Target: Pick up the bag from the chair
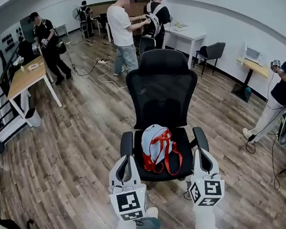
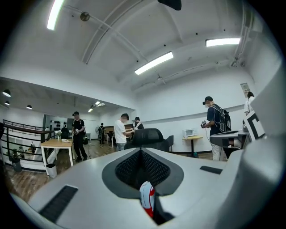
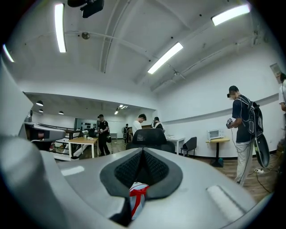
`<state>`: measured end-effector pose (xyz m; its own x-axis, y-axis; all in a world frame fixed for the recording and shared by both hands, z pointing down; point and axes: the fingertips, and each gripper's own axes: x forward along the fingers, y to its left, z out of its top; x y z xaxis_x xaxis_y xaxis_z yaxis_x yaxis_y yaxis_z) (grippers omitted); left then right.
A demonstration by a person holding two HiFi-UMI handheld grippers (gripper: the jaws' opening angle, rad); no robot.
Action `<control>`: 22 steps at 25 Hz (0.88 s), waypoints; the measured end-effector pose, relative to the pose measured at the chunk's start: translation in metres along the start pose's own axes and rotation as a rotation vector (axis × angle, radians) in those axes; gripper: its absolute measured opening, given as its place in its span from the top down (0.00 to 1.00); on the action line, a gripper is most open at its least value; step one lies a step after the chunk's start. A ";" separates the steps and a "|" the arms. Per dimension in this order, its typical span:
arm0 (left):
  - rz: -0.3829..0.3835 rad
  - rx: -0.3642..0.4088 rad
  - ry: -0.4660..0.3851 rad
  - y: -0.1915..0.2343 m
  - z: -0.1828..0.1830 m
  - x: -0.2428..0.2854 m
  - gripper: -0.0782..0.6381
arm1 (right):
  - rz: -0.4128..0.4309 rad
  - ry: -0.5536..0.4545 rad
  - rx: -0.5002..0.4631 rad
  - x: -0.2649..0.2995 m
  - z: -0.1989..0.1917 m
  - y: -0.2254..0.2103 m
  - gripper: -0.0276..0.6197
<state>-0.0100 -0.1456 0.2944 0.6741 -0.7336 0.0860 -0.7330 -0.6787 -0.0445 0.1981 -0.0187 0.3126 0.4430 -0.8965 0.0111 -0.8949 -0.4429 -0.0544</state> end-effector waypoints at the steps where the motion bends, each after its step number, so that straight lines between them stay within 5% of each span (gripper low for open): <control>1: -0.003 0.001 0.002 0.004 0.000 0.012 0.88 | -0.003 0.002 0.000 0.012 -0.001 0.000 0.94; 22: 0.032 -0.049 0.175 0.041 -0.072 0.138 0.88 | 0.000 0.182 -0.009 0.159 -0.075 -0.027 0.94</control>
<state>0.0463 -0.2725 0.3761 0.6274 -0.7349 0.2574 -0.7602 -0.6497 -0.0020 0.2887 -0.1500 0.3905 0.4266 -0.8839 0.1915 -0.8958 -0.4421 -0.0452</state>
